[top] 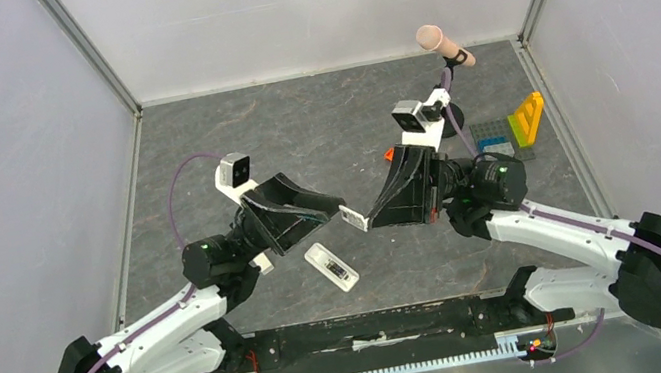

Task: Load the batteries into the remote control
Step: Load the battery cover into the remote control.

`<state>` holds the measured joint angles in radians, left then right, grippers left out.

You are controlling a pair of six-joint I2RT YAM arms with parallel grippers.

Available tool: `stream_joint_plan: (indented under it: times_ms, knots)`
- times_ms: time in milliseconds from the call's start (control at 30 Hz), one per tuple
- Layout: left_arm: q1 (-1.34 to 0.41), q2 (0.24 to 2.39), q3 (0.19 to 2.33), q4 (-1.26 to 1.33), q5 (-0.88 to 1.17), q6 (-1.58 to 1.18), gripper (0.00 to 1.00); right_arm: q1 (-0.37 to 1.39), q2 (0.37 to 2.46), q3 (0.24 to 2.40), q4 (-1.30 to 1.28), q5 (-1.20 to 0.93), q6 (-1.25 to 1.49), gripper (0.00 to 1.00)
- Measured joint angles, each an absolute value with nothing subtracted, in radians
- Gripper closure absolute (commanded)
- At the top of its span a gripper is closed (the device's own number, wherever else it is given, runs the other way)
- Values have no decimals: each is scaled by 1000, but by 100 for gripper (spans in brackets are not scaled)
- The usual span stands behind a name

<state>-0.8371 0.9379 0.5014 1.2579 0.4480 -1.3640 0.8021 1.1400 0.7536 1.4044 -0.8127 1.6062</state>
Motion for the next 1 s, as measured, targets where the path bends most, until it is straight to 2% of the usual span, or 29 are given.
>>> stream_joint_plan:
  times_ms: [400,867,933,1000]
  knots:
    - [-837,938,504,1282,449,-1368,54,802,1210,735,1469,-775,1654,100]
    - [-833,953,505,1282,481,-1369,53,803,1280,735,1496,-730,1775,100]
    - [-833,953,505,1282,489,-1369,55,803,1296,735,1495,-720,1802,100]
    - [-833,953,505,1282,501,-1369,61,803,1303,735,1495,-714,1824,100]
